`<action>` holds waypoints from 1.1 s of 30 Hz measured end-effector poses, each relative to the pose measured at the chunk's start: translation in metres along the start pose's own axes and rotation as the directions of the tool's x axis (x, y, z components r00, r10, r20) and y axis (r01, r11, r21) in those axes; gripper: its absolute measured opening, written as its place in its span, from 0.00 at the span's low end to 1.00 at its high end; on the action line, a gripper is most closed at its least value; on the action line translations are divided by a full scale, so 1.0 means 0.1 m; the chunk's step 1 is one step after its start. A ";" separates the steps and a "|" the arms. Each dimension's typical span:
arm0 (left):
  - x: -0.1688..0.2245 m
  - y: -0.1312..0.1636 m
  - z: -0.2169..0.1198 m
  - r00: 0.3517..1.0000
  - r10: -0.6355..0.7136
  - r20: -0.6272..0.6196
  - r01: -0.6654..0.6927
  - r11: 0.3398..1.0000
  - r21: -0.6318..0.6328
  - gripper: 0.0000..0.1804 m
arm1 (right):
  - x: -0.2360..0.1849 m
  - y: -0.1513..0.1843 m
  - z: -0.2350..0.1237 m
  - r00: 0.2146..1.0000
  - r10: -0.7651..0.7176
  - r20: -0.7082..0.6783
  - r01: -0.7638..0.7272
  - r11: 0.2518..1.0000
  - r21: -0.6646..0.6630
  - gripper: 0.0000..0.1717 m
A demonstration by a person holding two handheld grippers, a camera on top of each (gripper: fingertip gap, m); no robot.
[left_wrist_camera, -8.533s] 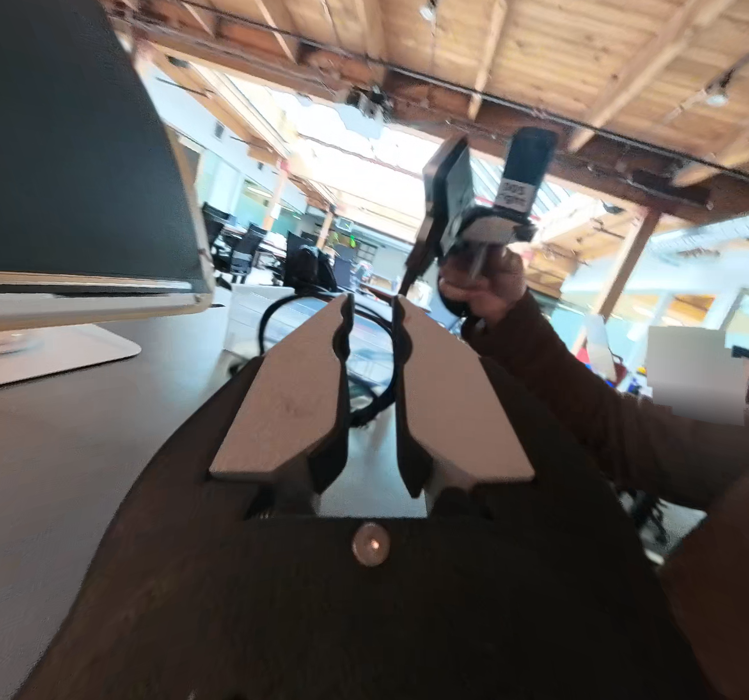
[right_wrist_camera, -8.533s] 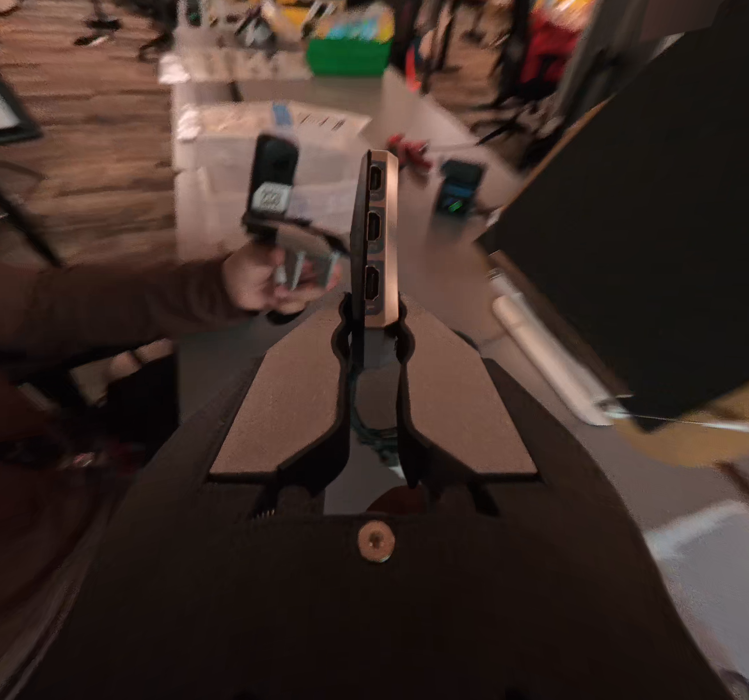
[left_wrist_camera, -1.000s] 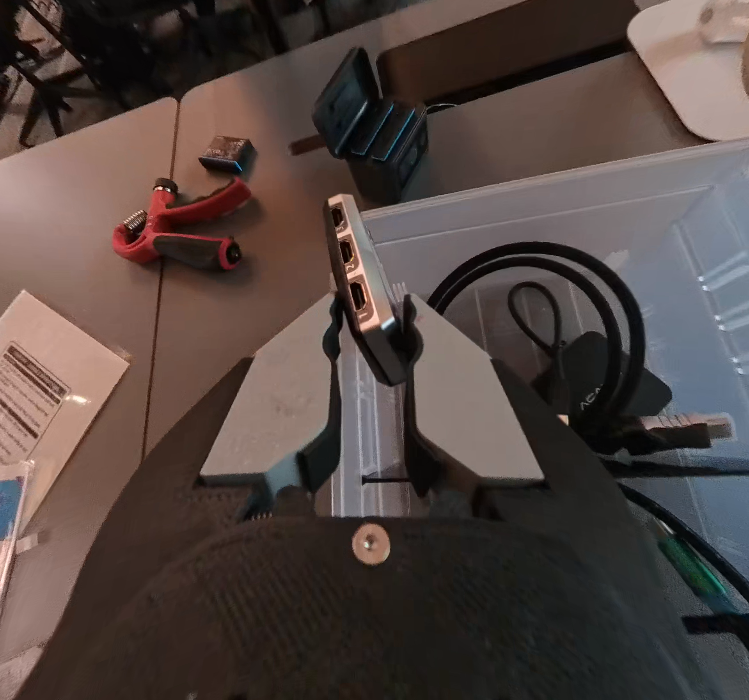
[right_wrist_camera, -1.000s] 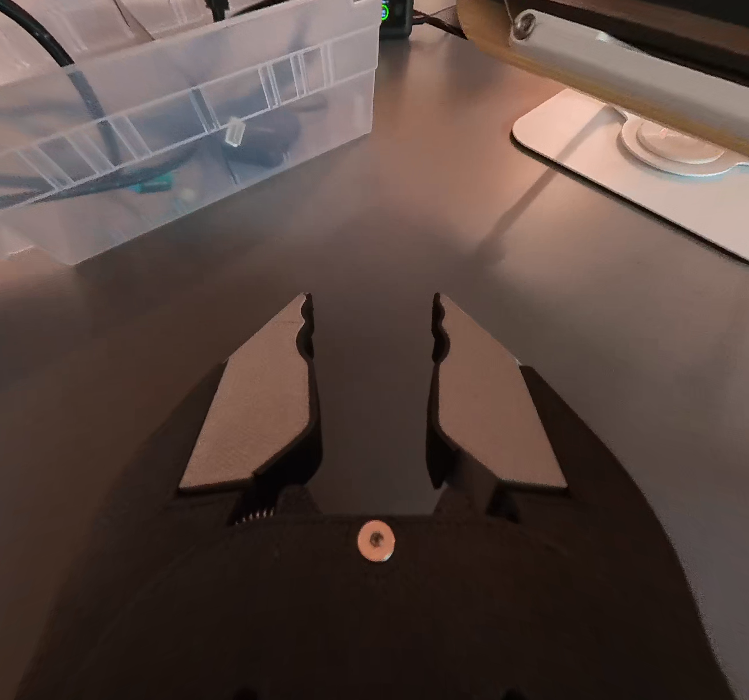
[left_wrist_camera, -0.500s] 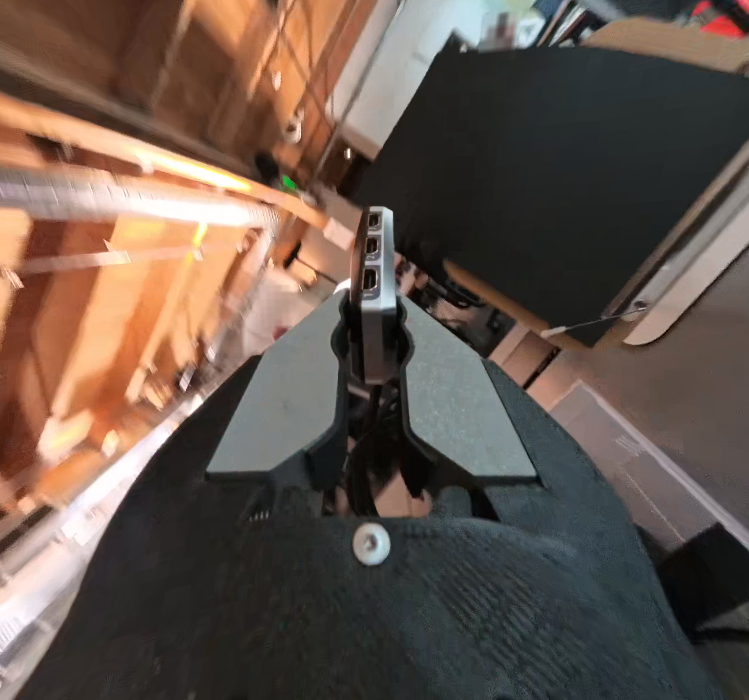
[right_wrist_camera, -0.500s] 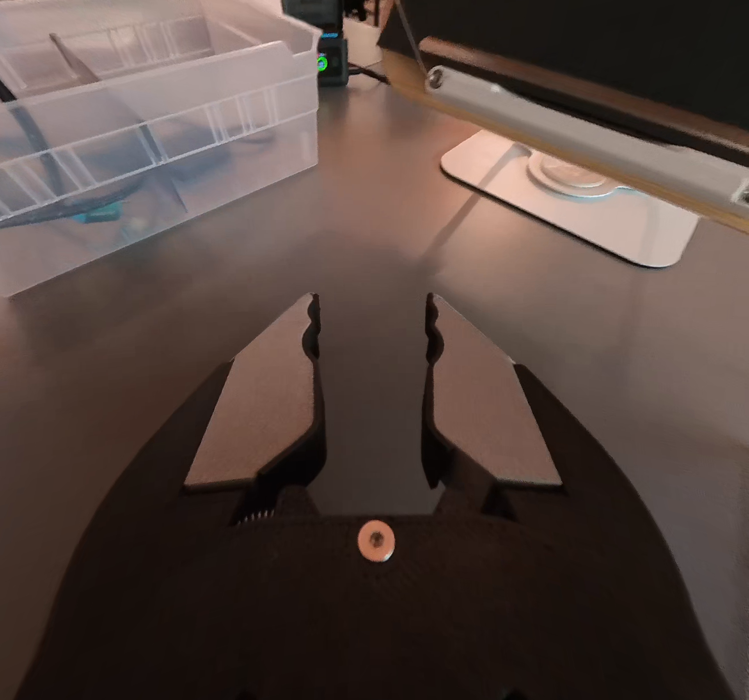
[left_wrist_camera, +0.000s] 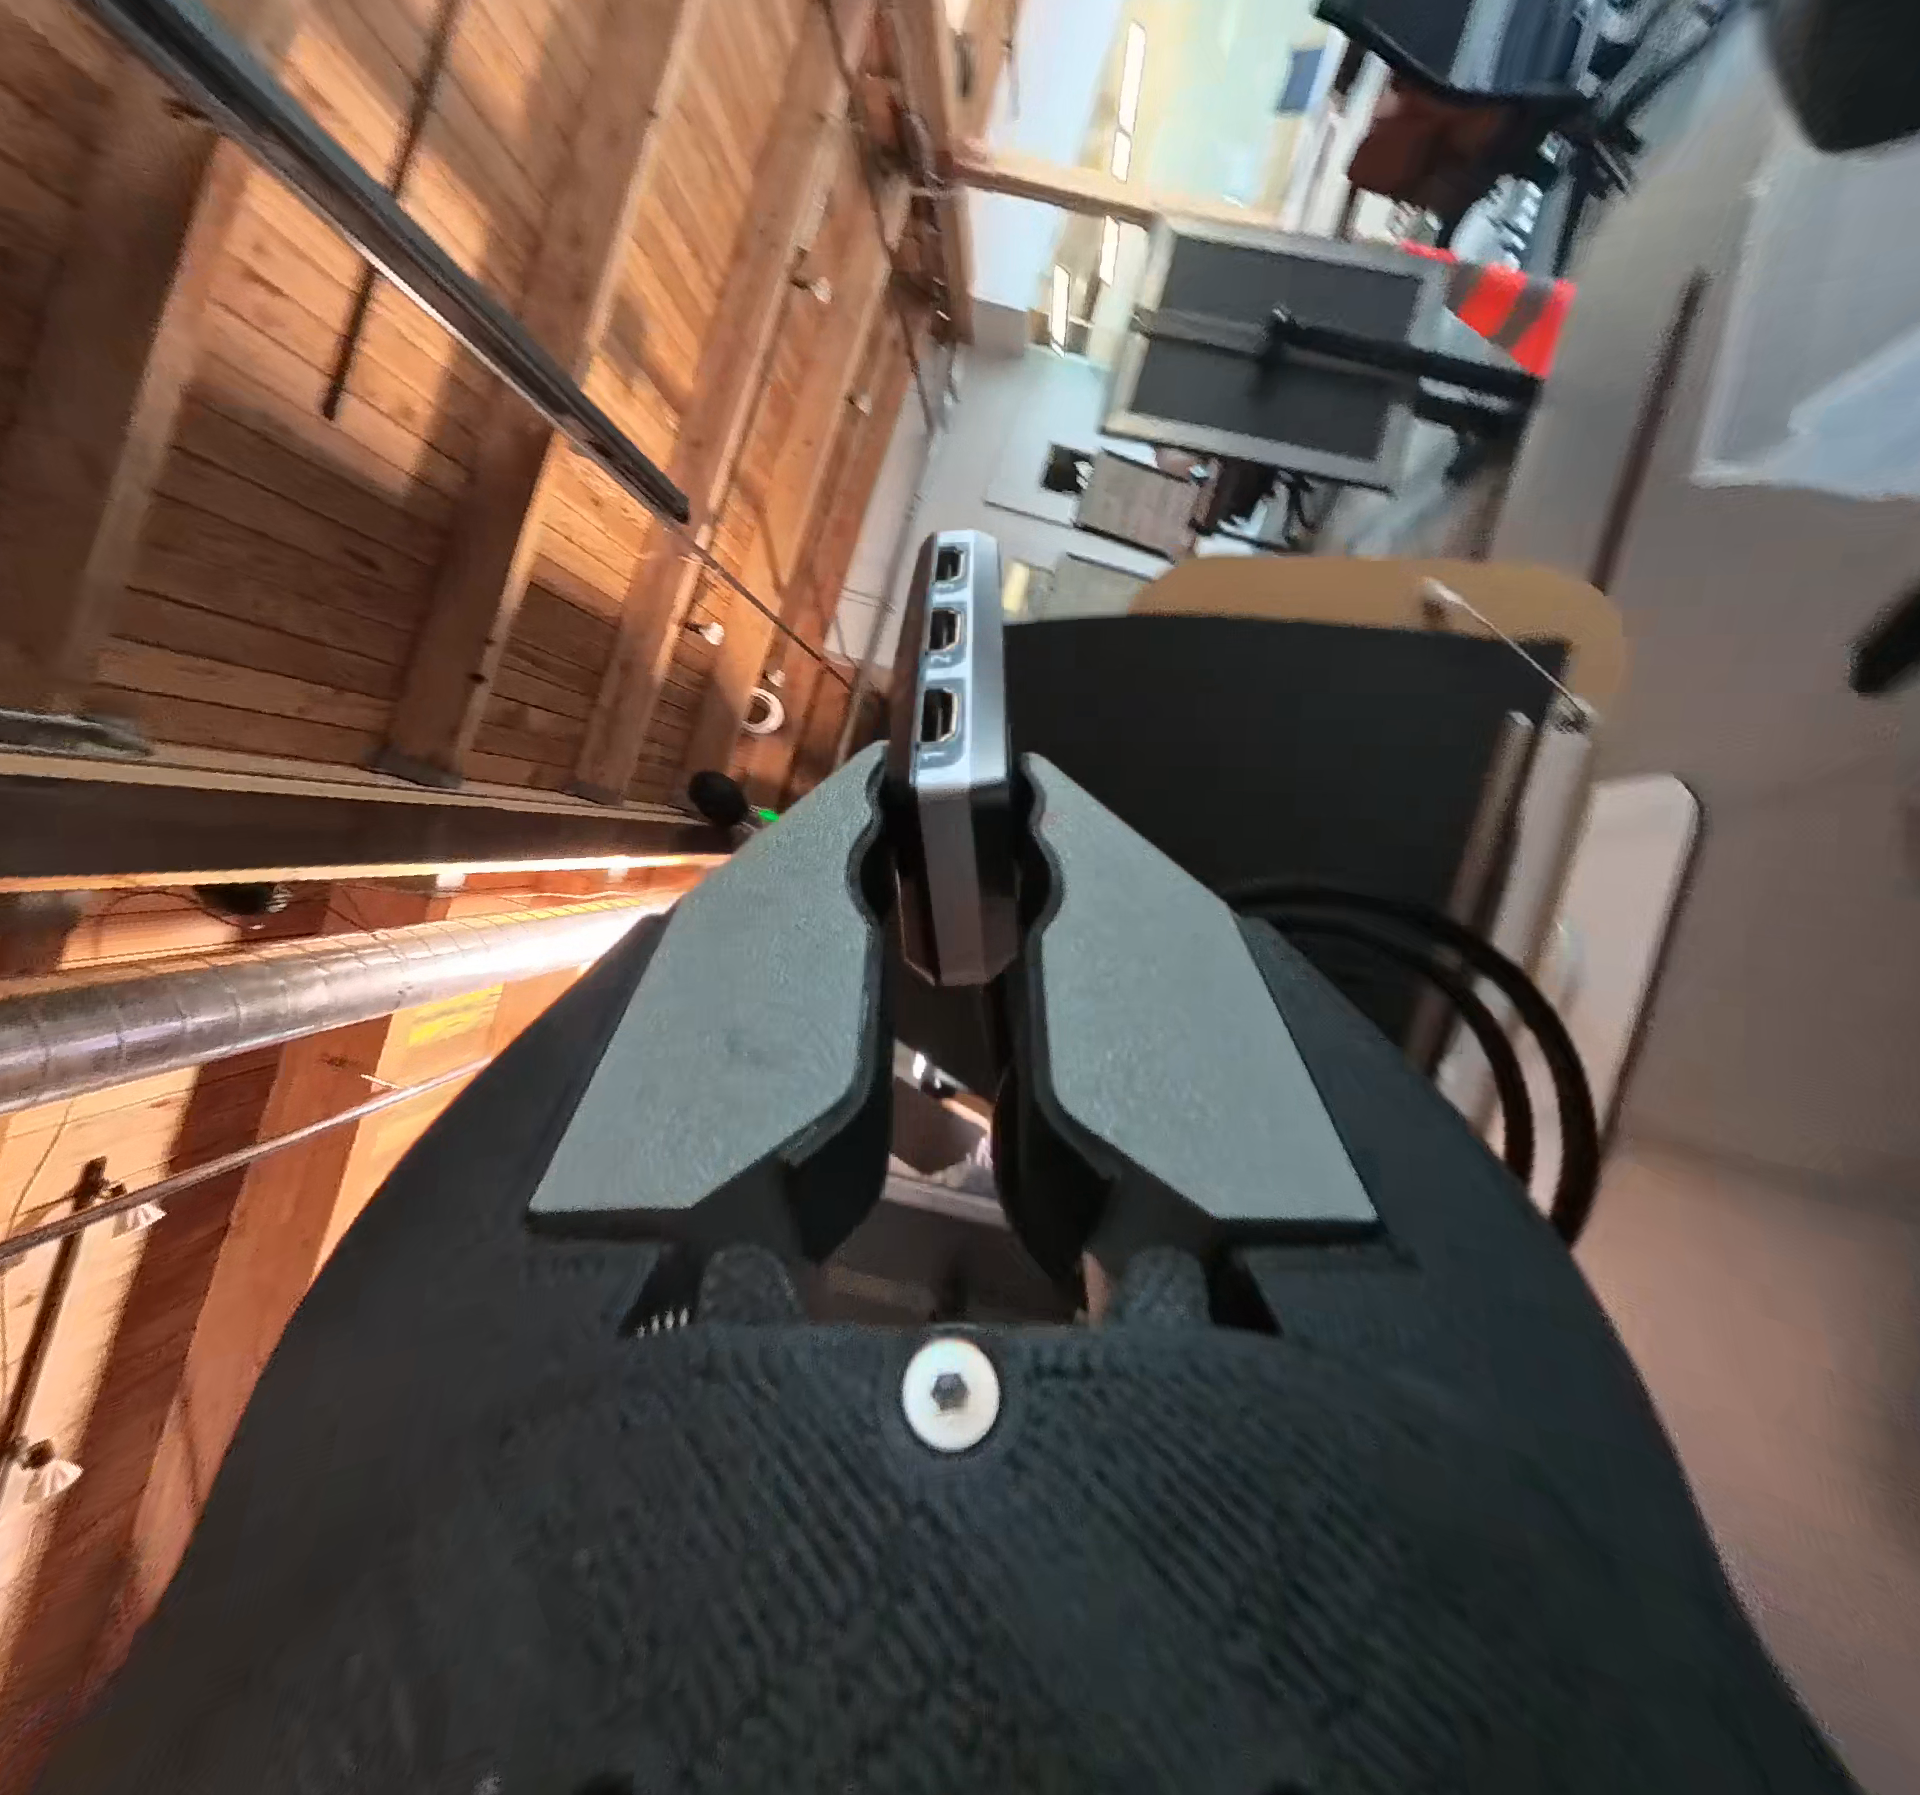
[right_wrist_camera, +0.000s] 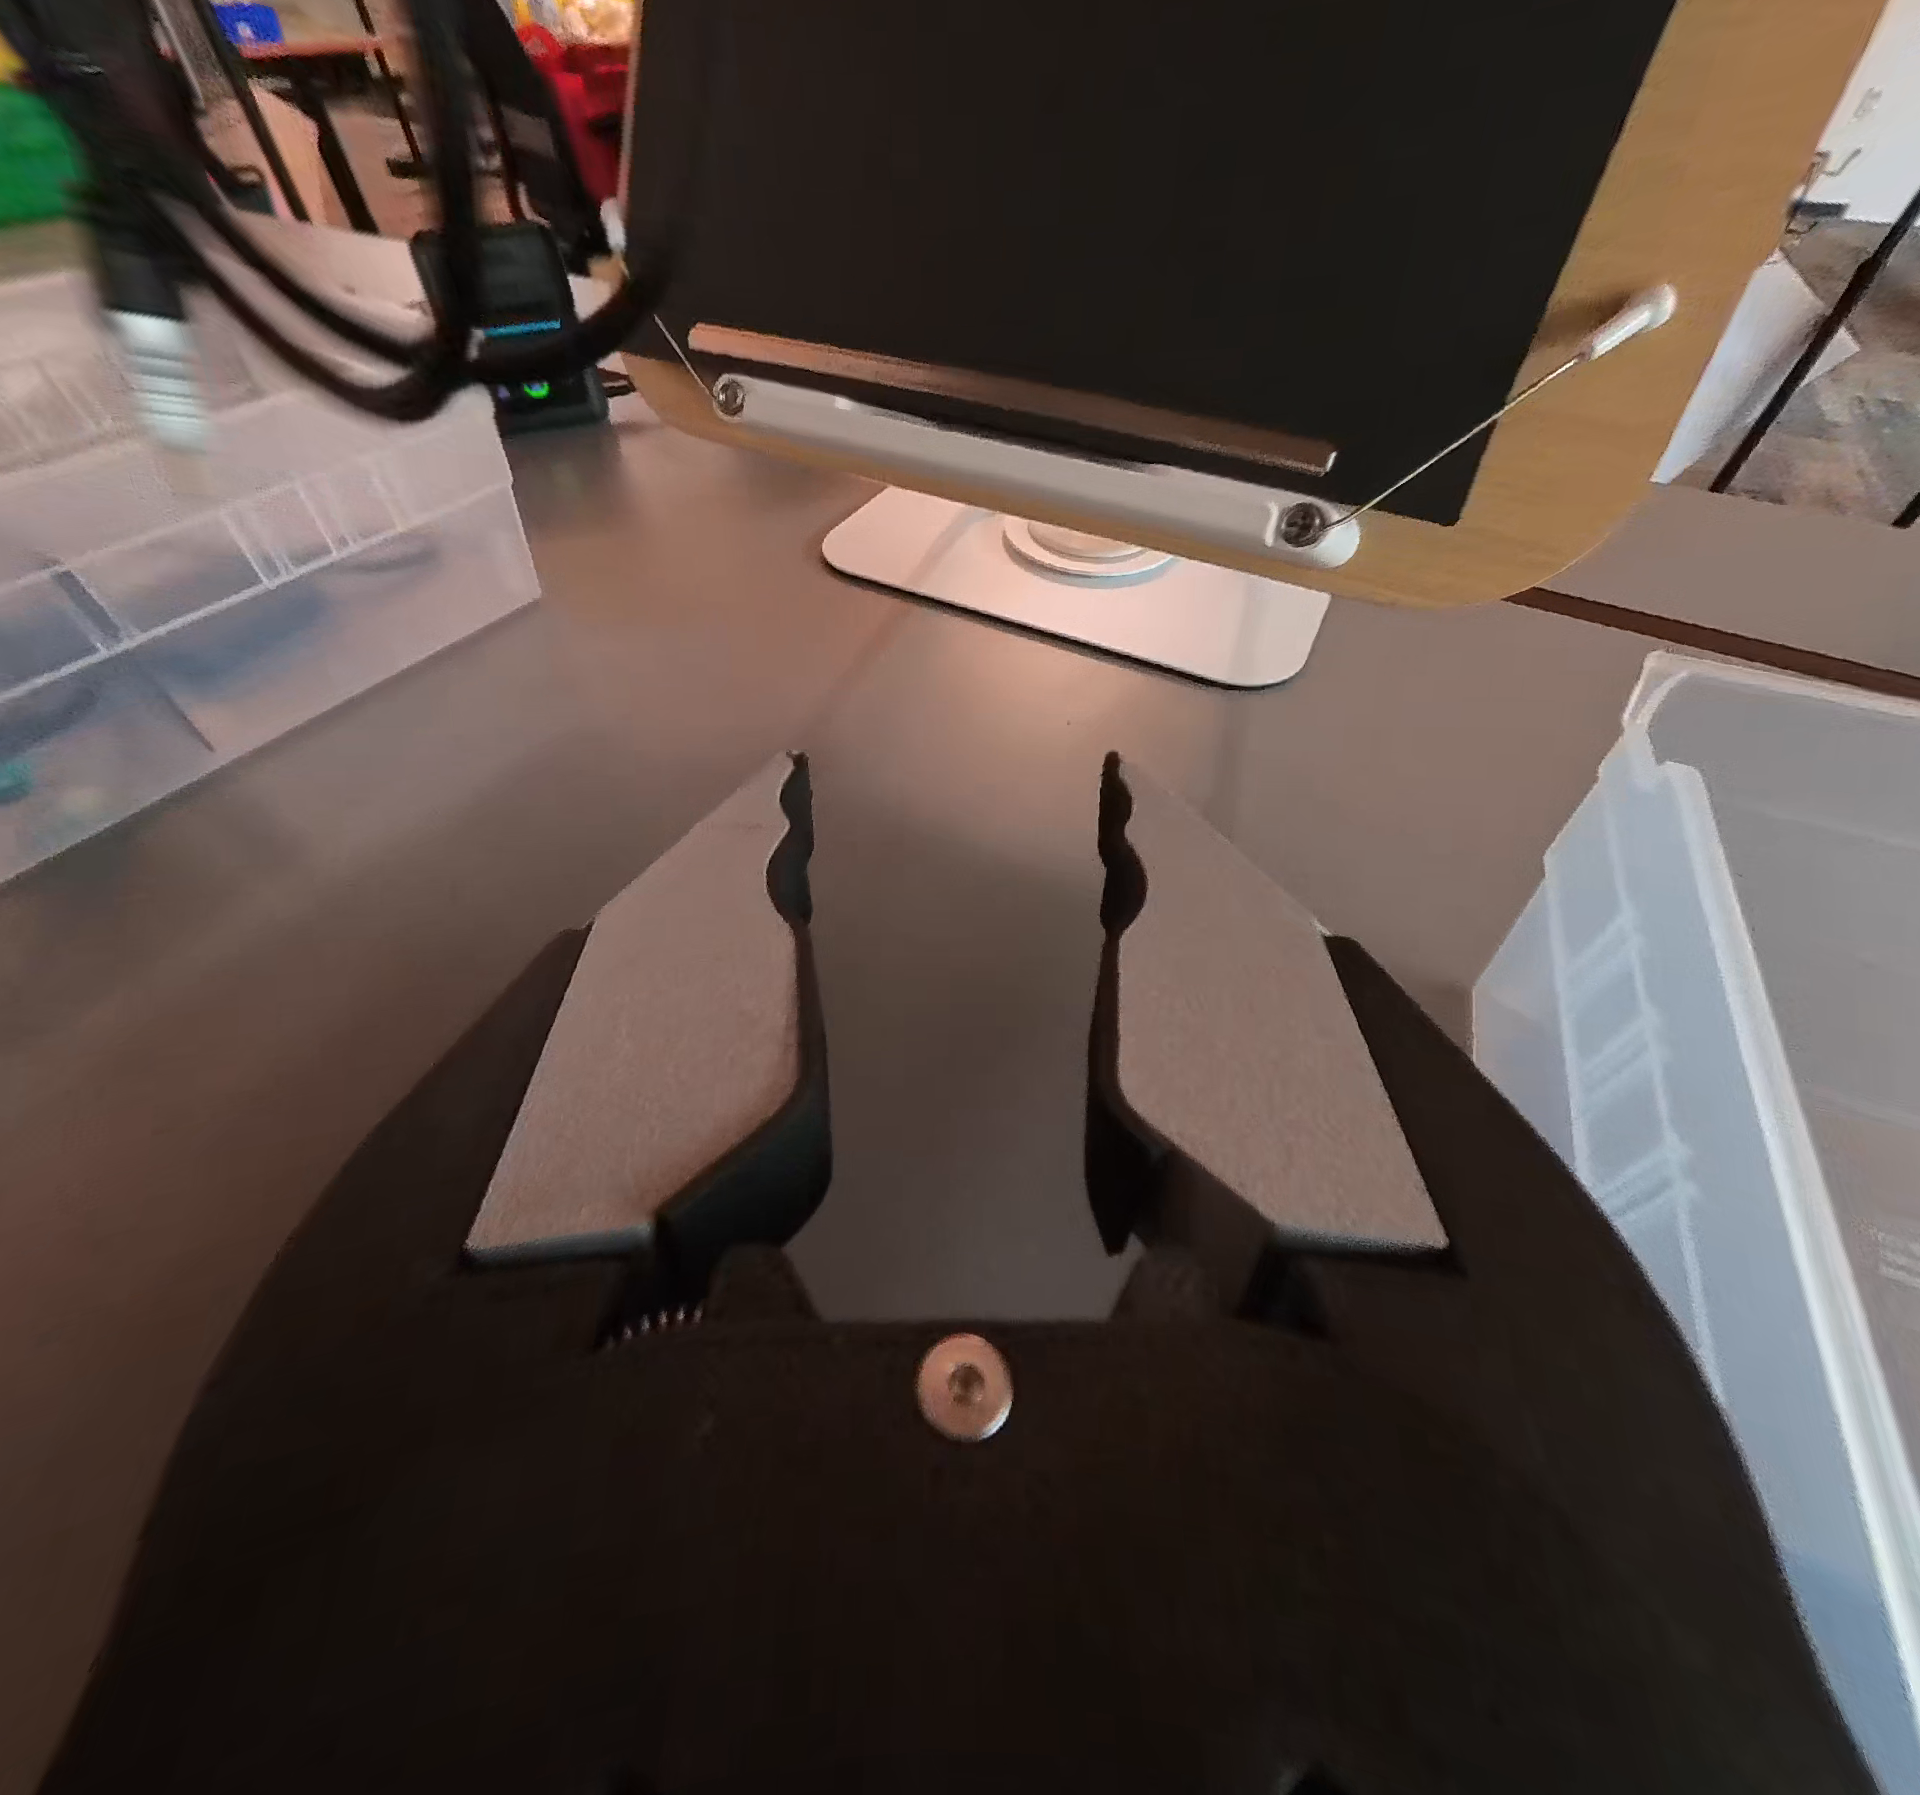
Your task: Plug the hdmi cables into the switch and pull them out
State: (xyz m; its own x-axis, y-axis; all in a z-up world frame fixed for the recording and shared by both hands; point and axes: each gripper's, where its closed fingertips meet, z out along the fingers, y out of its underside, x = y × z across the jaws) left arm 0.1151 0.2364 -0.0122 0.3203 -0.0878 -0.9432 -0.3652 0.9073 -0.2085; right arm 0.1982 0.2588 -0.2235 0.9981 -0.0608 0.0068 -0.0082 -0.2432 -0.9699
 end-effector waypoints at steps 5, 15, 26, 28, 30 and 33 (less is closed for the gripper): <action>0.26 -0.19 0.09 0.998 -0.015 -0.053 0.020 0.997 0.076 0.10 | 0.16 -0.11 -0.09 0.998 0.025 -0.060 -0.022 0.999 0.048 0.31; 1.68 0.01 -0.66 0.917 -0.132 -0.377 0.086 0.987 -0.134 0.11 | 0.15 -0.08 -0.12 0.997 -0.032 -0.074 0.032 0.999 0.006 0.32; 1.83 0.21 -0.97 0.866 -0.339 -0.367 0.253 0.931 -0.263 0.10 | 0.22 -0.01 -0.07 0.996 0.021 -0.083 -0.022 1.000 -0.010 0.30; 1.71 0.24 -0.87 0.882 -0.334 -0.332 0.265 0.935 -0.235 0.10 | 0.22 0.00 -0.07 0.997 0.044 -0.067 -0.045 0.999 -0.007 0.30; 1.52 0.33 -0.69 0.909 -0.307 -0.282 0.250 0.943 -0.219 0.10 | 0.23 0.01 -0.06 0.996 0.073 -0.056 -0.074 0.997 -0.007 0.30; 1.12 0.49 -0.30 0.946 -0.259 -0.197 0.221 0.956 -0.195 0.10 | 0.24 0.02 -0.05 0.994 0.100 -0.049 -0.100 0.995 -0.010 0.30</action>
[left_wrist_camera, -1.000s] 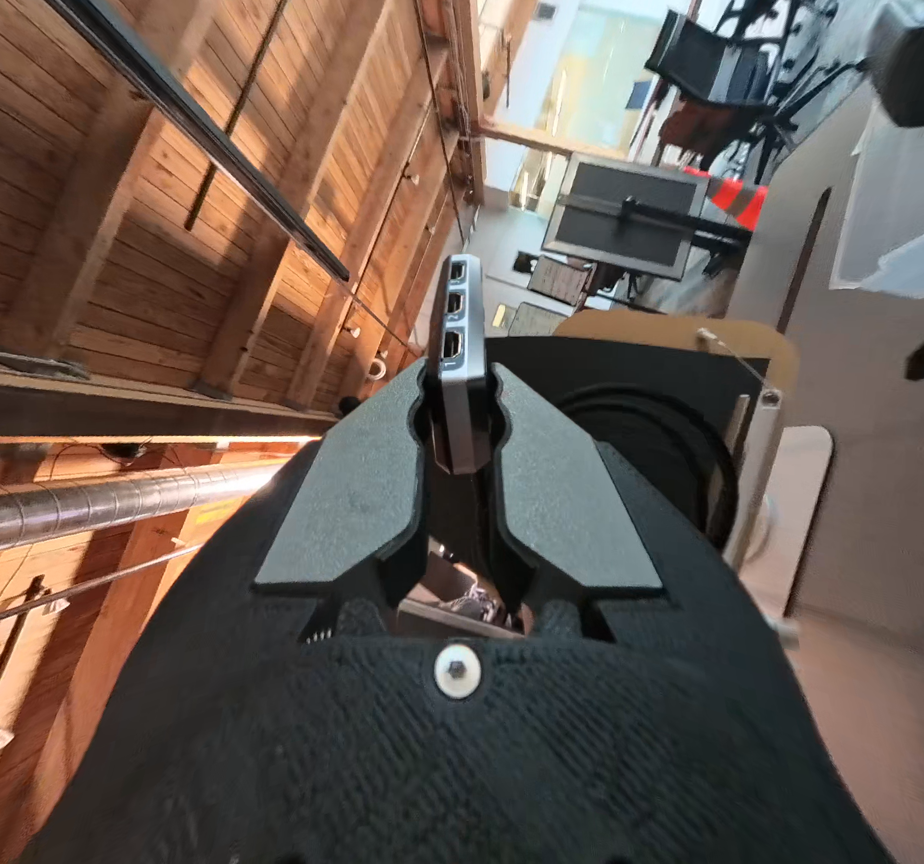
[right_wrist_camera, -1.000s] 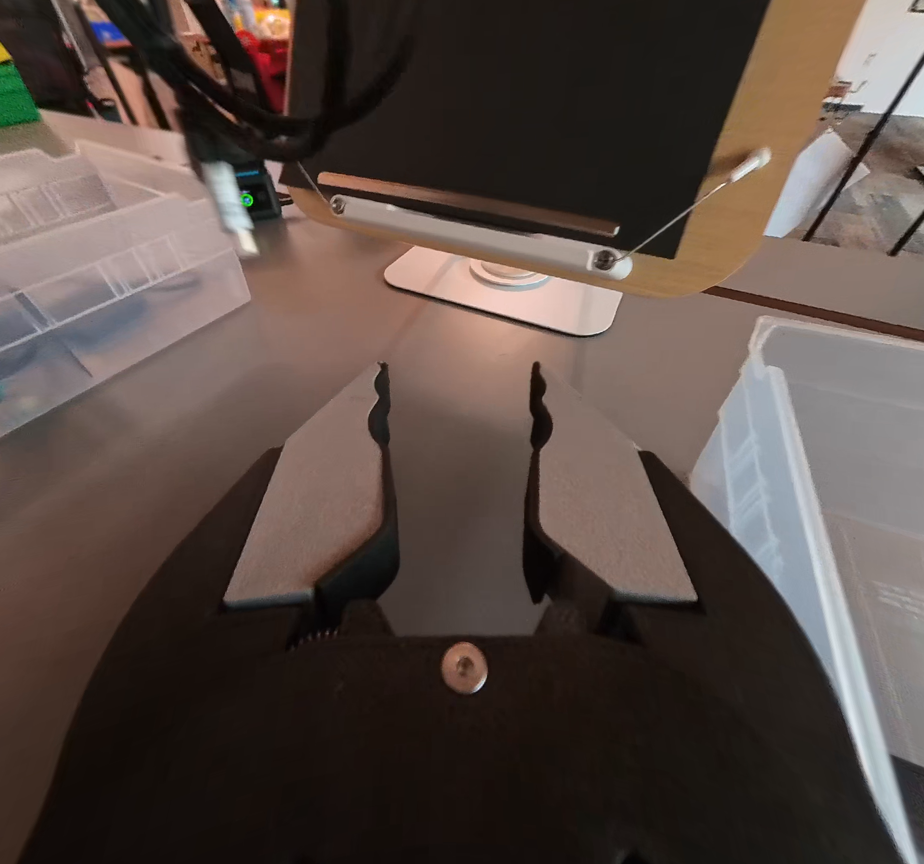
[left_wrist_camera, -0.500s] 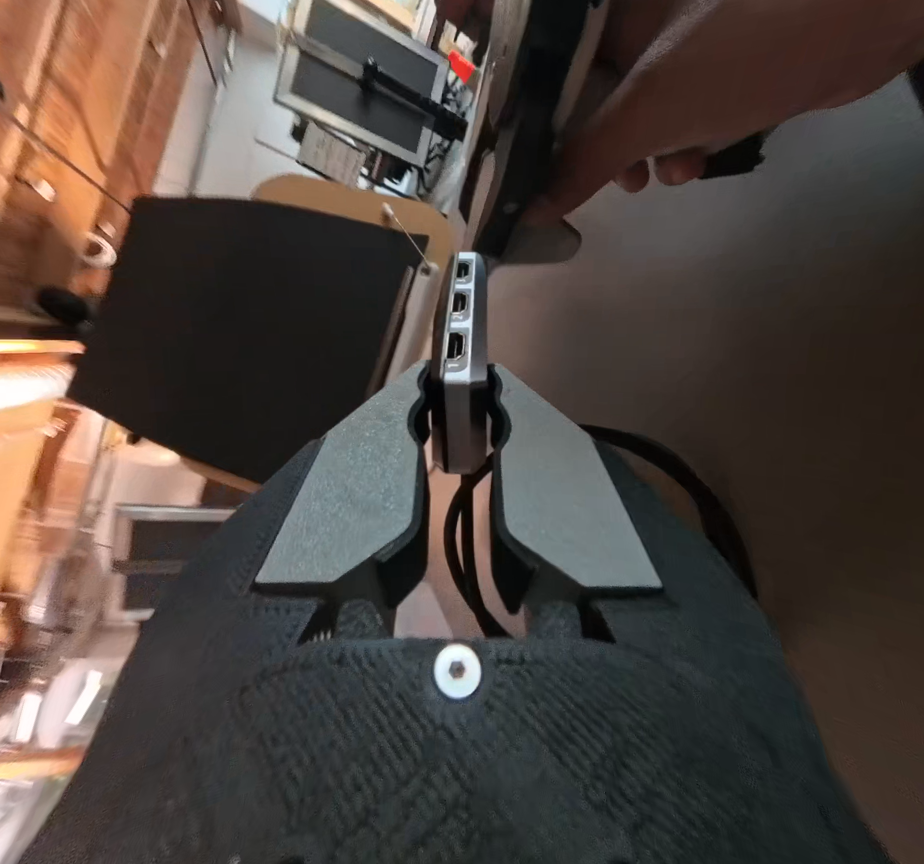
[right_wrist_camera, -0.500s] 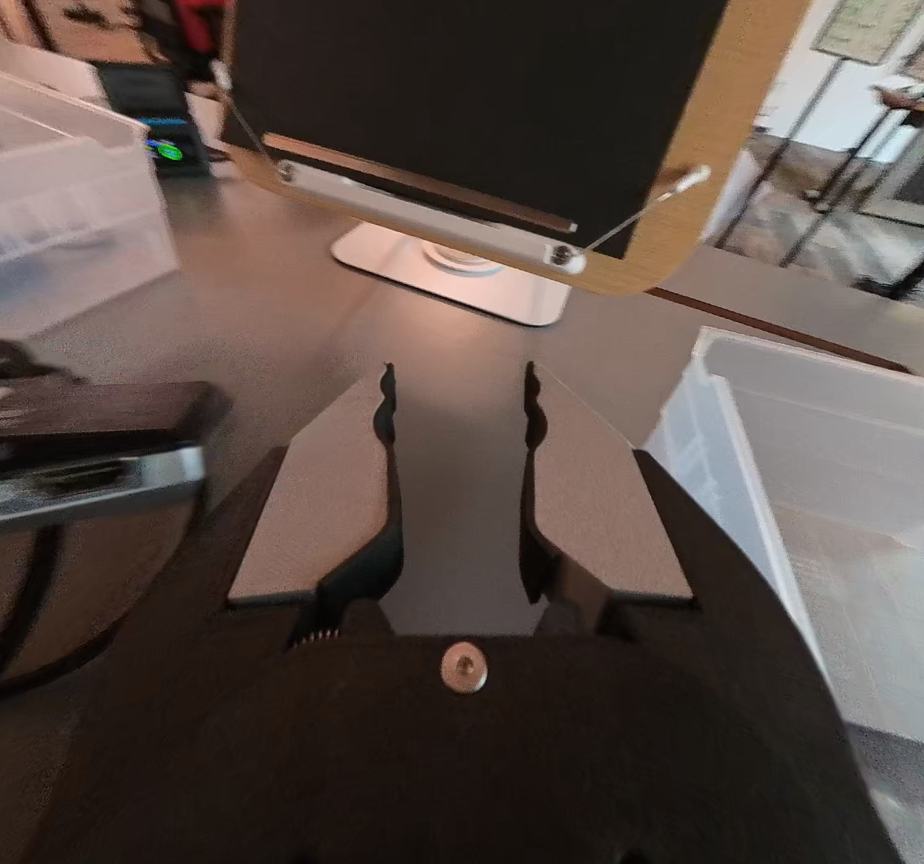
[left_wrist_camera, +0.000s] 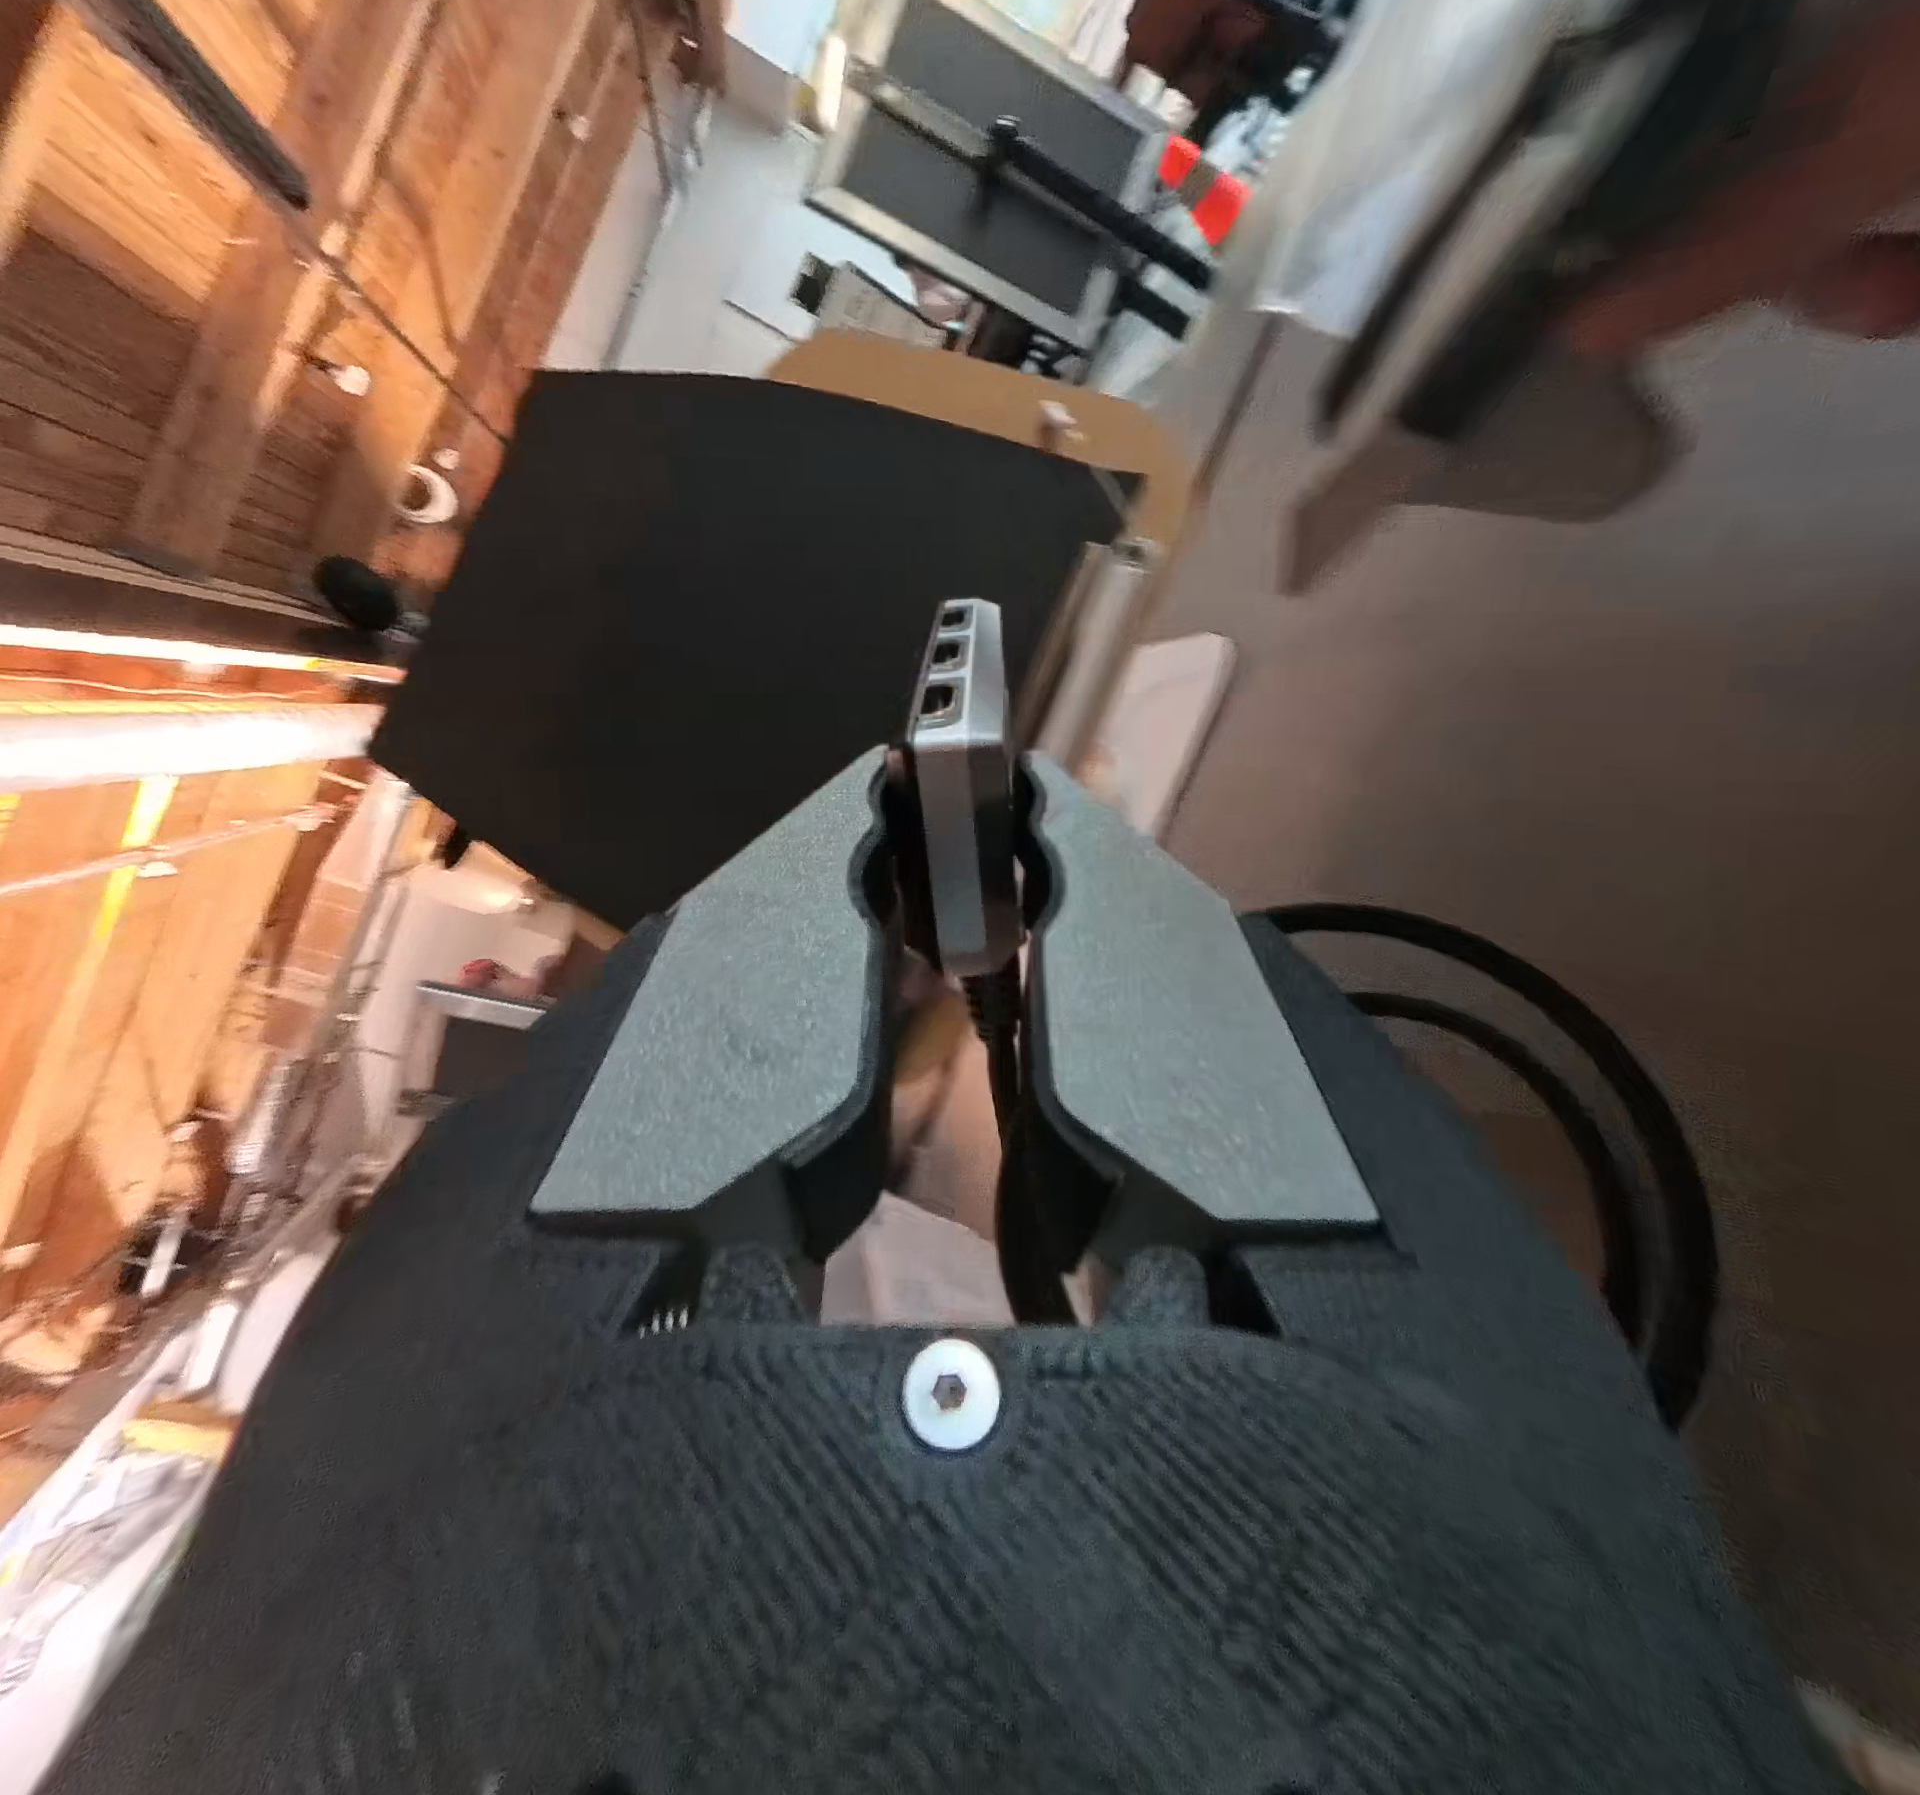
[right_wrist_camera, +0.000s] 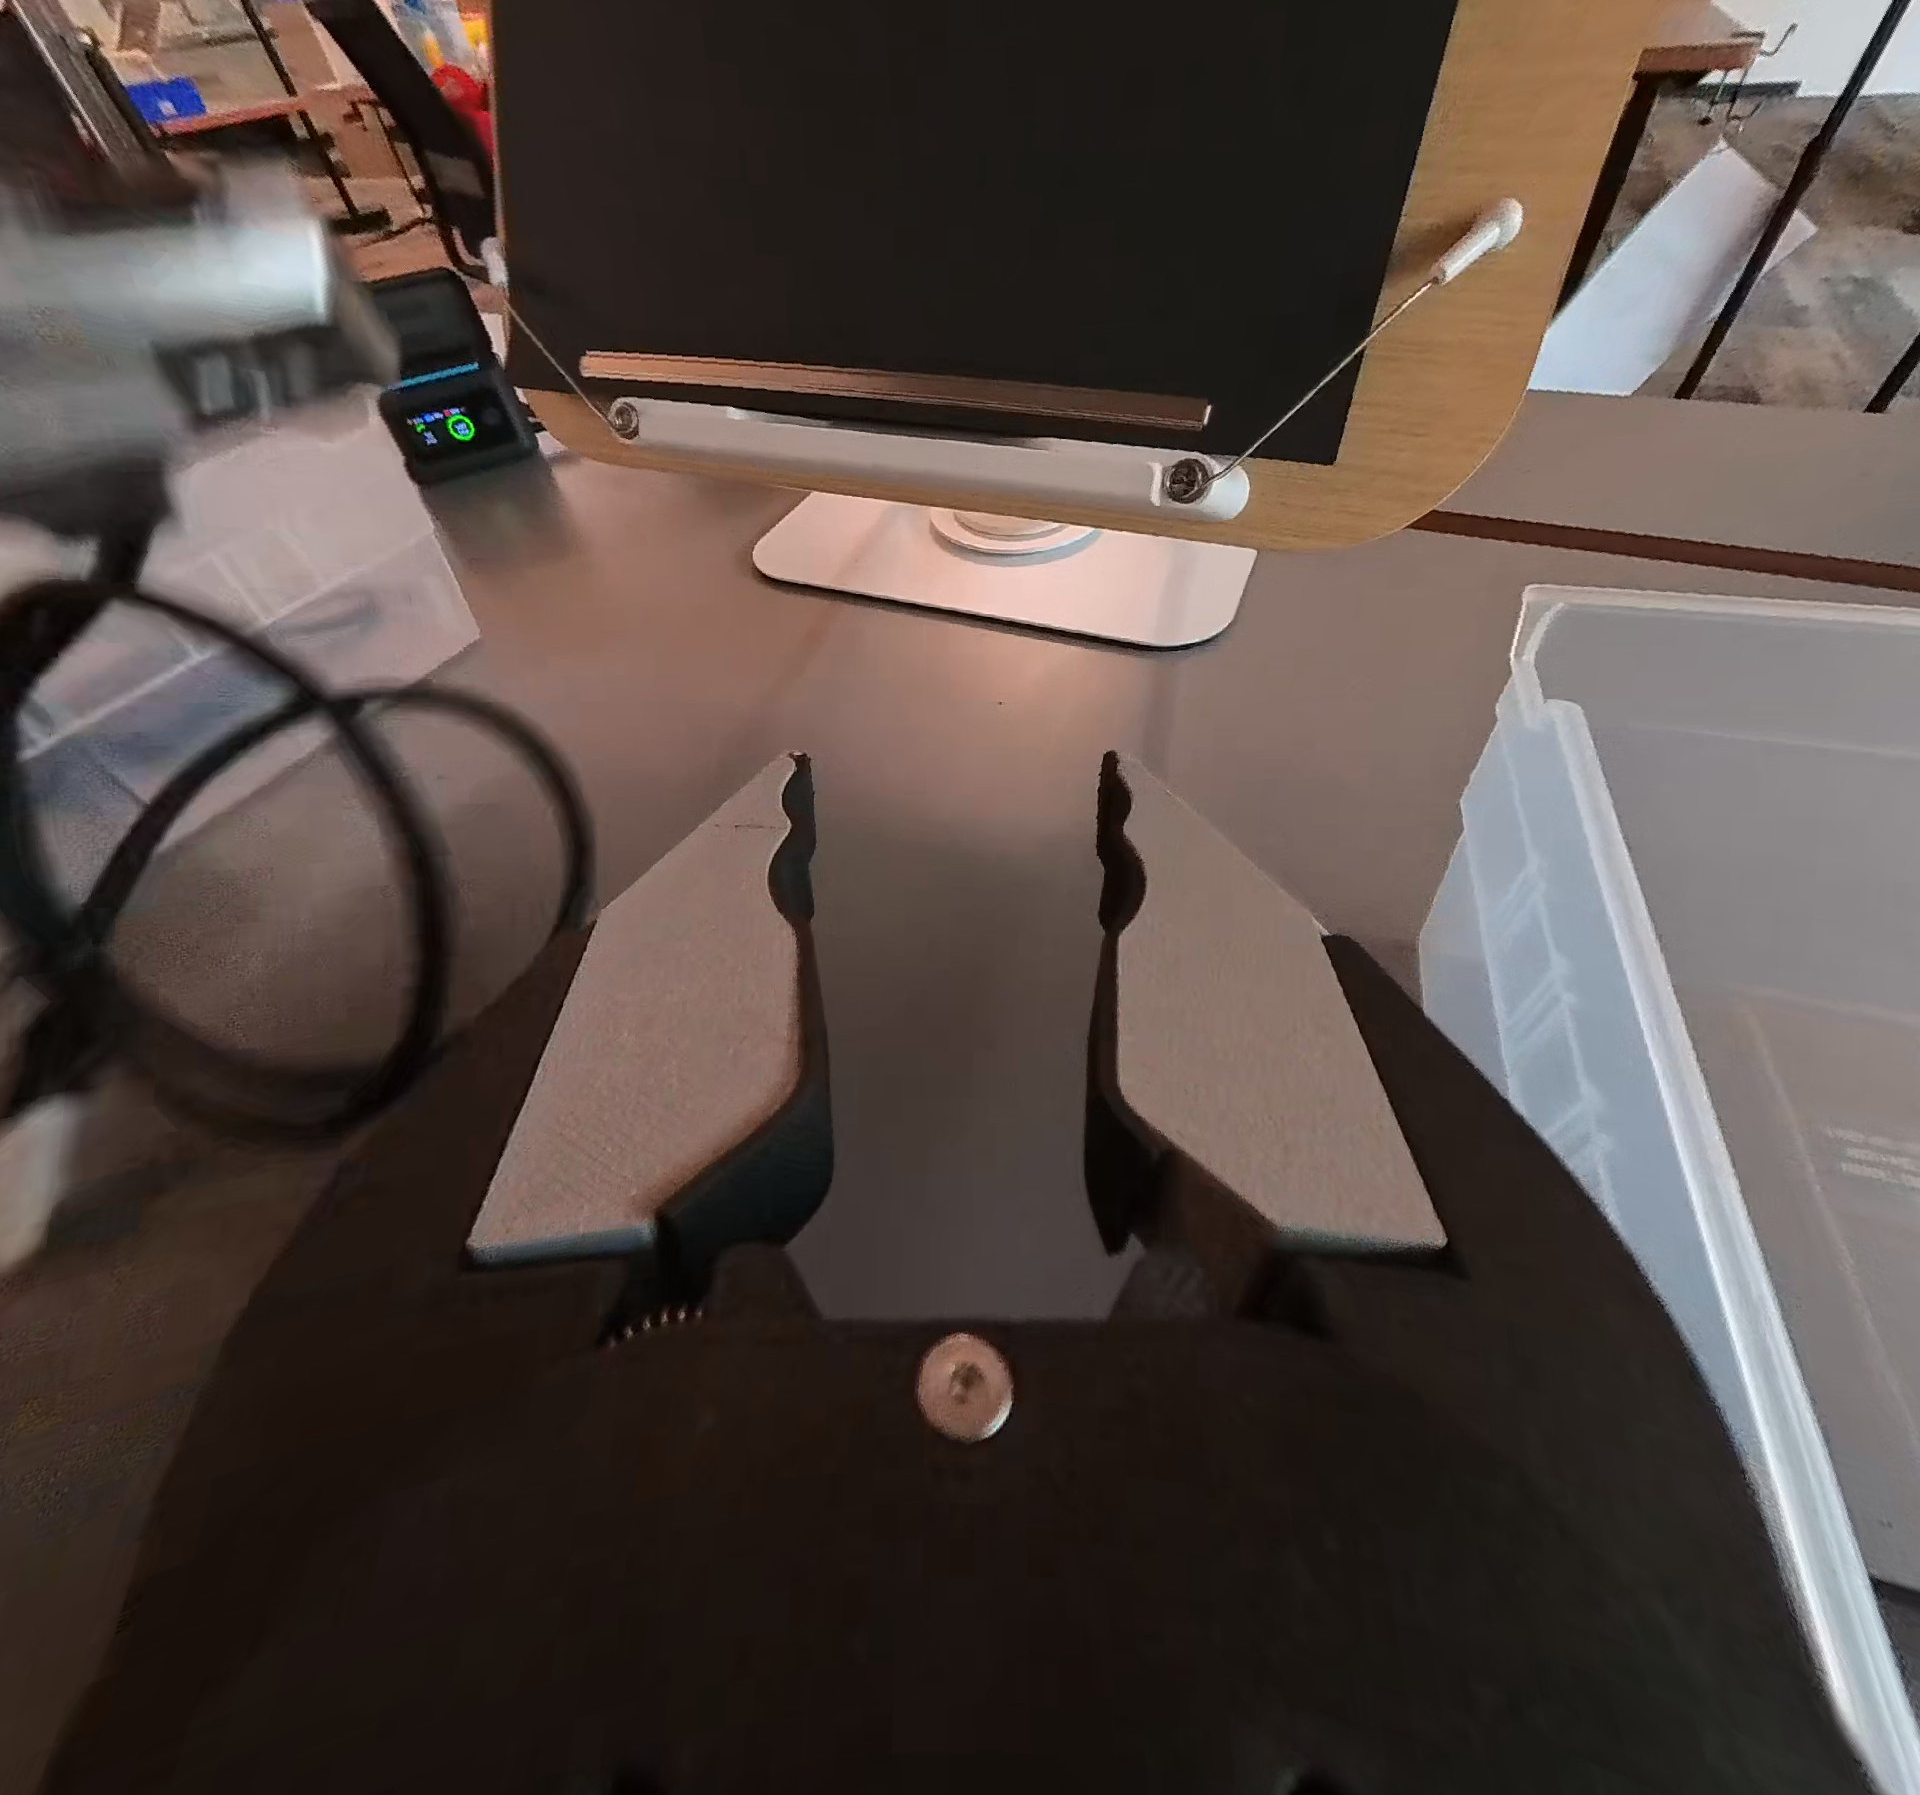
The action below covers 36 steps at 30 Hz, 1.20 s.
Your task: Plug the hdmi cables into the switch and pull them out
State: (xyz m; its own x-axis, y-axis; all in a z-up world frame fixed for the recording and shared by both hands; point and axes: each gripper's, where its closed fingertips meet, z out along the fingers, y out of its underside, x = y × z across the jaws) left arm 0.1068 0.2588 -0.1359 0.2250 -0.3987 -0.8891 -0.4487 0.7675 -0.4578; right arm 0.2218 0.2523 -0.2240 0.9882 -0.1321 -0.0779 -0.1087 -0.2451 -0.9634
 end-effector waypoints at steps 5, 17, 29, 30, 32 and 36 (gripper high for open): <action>-0.80 -0.15 0.25 0.972 0.048 0.230 -0.067 0.995 0.075 0.10 | 0.02 -0.07 -0.04 1.000 -0.010 -0.016 0.010 0.999 0.030 0.29; 1.06 0.09 -0.87 0.977 0.212 -0.016 -0.210 0.976 0.055 0.13 | -0.15 -0.27 -0.18 0.996 -0.005 0.089 -0.006 0.992 0.128 0.29; 1.70 0.29 -1.17 0.907 0.010 -0.421 -0.071 0.989 -0.129 0.17 | -0.88 -0.13 -0.24 0.895 -0.123 0.430 0.084 0.991 0.107 0.29; 1.73 0.25 -1.14 0.887 -0.073 -0.456 0.006 0.989 -0.148 0.18 | -0.96 -0.10 -0.26 0.871 -0.124 0.475 0.087 0.991 0.099 0.28; 1.79 0.17 -1.11 0.794 -0.277 -0.542 0.195 0.959 -0.205 0.20 | -1.17 -0.03 -0.34 0.803 -0.118 0.584 0.093 0.993 0.073 0.28; 1.67 0.10 -1.09 0.660 -0.501 -0.559 0.386 0.865 -0.320 0.38 | -1.45 0.12 -0.46 0.707 -0.173 0.686 0.181 0.982 0.061 0.28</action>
State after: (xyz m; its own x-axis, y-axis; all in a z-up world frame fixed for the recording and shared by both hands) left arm 0.0457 0.1453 -0.2886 -0.1101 -0.9287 -0.3540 -0.5777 0.3496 -0.7376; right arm 0.0718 0.2242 -0.2125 0.7915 0.6077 -0.0641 0.0788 -0.2055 -0.9755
